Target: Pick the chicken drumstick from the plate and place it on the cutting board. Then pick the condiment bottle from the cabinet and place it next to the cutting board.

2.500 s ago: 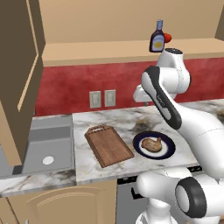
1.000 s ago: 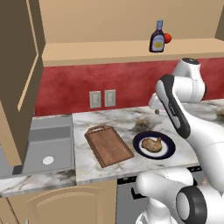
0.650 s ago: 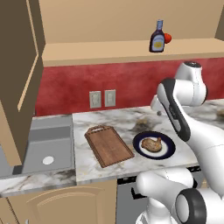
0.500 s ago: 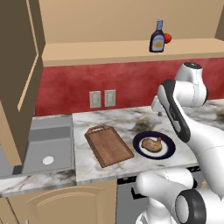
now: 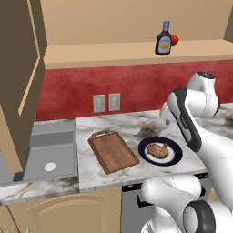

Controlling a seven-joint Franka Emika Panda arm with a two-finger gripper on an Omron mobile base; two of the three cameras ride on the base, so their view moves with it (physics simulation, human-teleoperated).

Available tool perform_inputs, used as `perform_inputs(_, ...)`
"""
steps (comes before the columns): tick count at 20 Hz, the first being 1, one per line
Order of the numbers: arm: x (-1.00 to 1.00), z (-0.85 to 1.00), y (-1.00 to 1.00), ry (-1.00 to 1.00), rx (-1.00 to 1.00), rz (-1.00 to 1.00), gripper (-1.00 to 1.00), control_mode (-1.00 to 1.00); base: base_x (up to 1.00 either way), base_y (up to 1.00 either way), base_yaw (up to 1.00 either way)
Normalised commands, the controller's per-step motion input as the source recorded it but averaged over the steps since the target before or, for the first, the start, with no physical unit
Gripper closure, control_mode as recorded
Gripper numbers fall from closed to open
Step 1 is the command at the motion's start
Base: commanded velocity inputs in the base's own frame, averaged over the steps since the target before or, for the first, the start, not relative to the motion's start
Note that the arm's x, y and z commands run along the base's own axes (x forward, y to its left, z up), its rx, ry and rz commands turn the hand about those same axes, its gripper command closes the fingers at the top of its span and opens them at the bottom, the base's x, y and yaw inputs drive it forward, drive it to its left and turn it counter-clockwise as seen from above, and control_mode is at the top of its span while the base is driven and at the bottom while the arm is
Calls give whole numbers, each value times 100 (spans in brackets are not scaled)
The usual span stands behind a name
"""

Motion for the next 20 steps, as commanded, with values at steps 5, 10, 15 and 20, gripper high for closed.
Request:
perform_inputs(5,0,-27,0,0,10,-2,-100,-100,0,0,0)
perform_inputs(10,0,-23,-1,0,5,-5,-100,-100,0,0,0)
perform_inputs(15,0,-19,-7,0,3,-6,-100,-100,0,0,0)
perform_inputs(20,1,-16,-10,0,1,-6,-100,-100,0,0,0)
